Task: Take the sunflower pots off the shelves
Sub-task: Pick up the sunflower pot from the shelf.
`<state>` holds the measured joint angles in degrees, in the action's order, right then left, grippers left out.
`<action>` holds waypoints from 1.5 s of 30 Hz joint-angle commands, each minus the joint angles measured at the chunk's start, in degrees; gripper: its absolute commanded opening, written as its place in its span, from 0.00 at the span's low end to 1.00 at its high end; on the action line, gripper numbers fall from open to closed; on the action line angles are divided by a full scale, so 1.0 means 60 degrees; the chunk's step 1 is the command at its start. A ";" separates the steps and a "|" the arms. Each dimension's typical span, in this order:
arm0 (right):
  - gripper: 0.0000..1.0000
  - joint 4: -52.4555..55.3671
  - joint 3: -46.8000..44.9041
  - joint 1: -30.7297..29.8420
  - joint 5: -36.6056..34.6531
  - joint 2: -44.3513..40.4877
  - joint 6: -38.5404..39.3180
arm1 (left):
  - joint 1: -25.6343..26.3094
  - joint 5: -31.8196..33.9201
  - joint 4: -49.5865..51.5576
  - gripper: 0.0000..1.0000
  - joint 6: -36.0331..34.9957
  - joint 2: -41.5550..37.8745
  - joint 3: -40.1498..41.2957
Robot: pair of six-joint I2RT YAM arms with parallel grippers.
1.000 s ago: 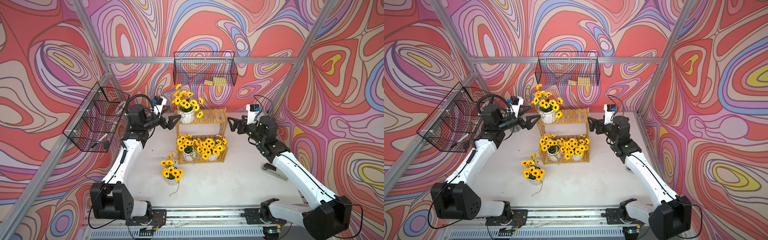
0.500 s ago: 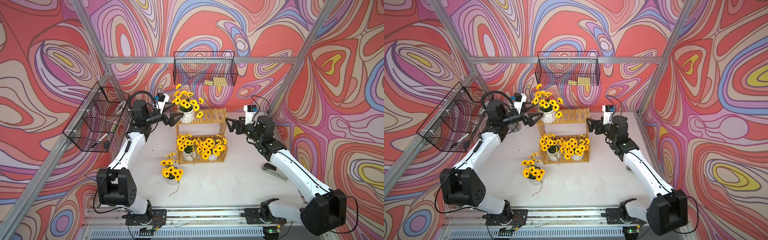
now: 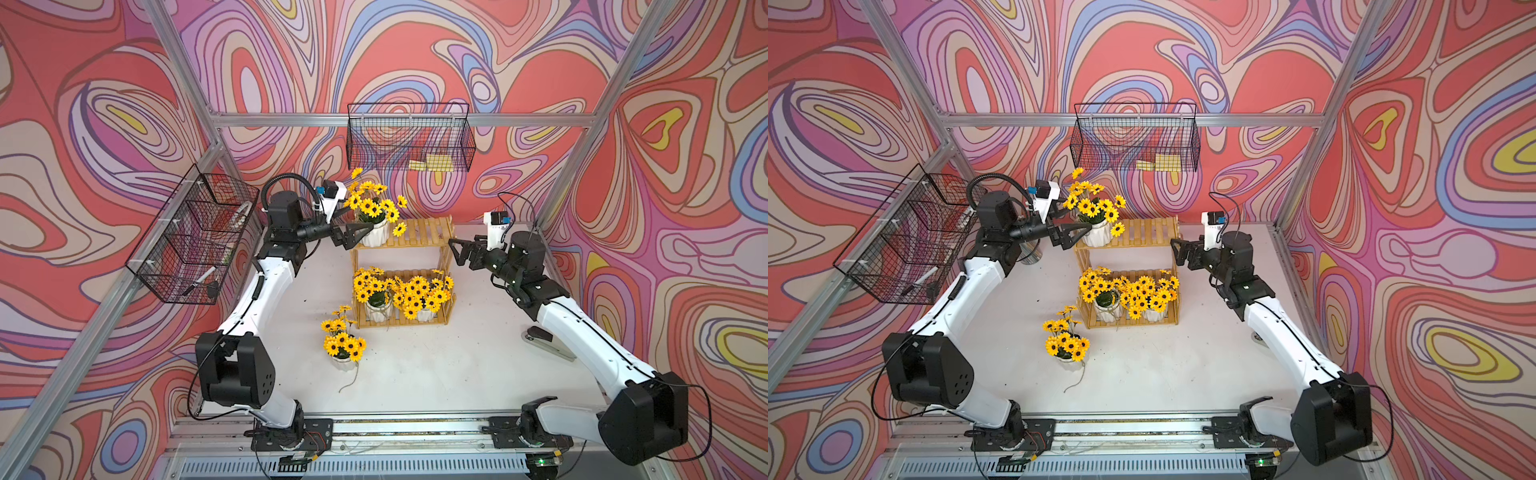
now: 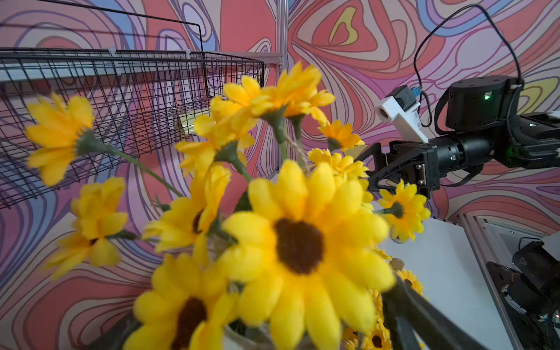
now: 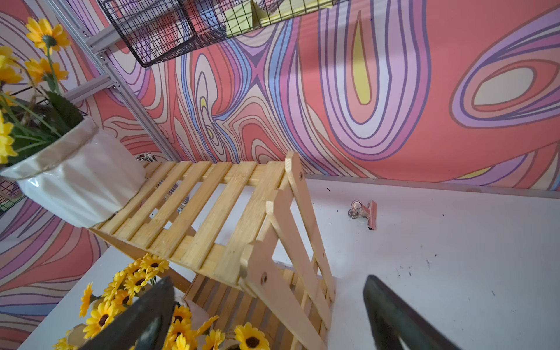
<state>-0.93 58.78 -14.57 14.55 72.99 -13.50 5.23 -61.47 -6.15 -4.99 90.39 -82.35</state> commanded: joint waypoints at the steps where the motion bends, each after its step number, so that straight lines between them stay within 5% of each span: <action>1: 0.98 -0.0241 -0.0184 0.0056 0.0139 0.0007 0.0081 | 0.0216 0.0070 0.0732 1.00 -0.0742 0.0182 -0.0338; 14: 0.98 -0.0315 -0.0261 0.0055 0.0233 0.0052 0.0097 | 0.0695 0.0727 0.1948 1.00 -0.1661 0.0762 -0.1108; 45: 0.98 -0.0329 -0.0322 0.0059 0.0312 0.0110 0.0228 | 0.1046 0.1642 0.1781 0.94 -0.1533 0.1385 -0.1579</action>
<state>-2.13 57.71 -14.55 15.97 73.01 -12.91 11.31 -52.80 5.87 -13.30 98.13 -91.31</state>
